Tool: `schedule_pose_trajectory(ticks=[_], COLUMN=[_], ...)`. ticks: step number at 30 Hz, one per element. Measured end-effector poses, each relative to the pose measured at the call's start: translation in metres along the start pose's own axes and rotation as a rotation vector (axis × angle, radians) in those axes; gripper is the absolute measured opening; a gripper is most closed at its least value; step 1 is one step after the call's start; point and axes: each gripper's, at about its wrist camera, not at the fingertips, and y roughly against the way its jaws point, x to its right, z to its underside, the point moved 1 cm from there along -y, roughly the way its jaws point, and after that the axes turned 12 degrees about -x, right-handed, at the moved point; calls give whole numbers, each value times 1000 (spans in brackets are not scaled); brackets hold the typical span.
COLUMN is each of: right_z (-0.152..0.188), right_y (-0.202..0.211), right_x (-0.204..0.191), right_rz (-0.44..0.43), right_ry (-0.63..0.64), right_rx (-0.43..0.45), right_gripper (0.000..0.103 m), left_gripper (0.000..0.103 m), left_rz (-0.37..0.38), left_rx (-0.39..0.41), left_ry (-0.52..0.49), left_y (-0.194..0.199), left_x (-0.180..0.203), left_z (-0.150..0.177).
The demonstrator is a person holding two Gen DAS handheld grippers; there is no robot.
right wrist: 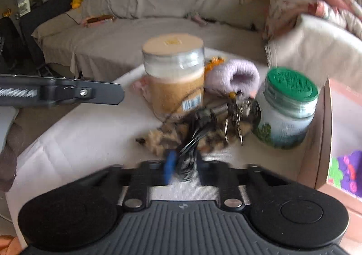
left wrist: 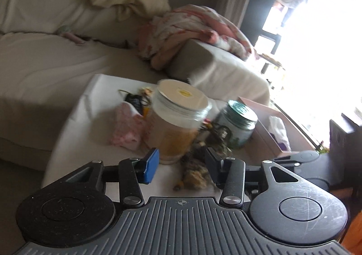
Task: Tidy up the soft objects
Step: 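Grasp the furry brown keychain with the left gripper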
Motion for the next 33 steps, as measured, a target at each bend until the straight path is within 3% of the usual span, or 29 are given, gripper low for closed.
schedule_pose_trajectory(ticks=[5, 12, 14, 16, 17, 21, 25, 29, 33], right_z=[40, 101, 111, 119, 123, 126, 130, 133, 133], right_y=[33, 69, 75, 73, 72, 57, 53, 53, 54], right_x=[10, 36, 44, 51, 53, 60, 57, 64, 66], right_rz=[10, 116, 111, 120, 125, 113, 133, 106, 101], right_ry=[18, -45, -88, -126, -143, -181, -168, -201, -226], right_rx=[29, 44, 62, 85, 97, 87, 112, 132, 142], right_gripper=[8, 7, 19, 54, 58, 59, 61, 62, 62], left_gripper=[50, 50, 50, 51, 51, 48, 43, 28, 24], left_rz=[-6, -26, -35, -67, -96, -187, -215, -238, -197], left_rx=[-41, -69, -69, -79, -92, -157, -221, -219, -254], left_ry=[-101, -259, -278, -288, -296, -333, -363, -407, -399], left_y=[-18, -48, -59, -74, -83, -118, -144, -138, -108], left_x=[22, 70, 81, 89, 92, 99, 102, 103, 95], left_z=[5, 2, -2, -8, -10, -22, -25, -17, -1])
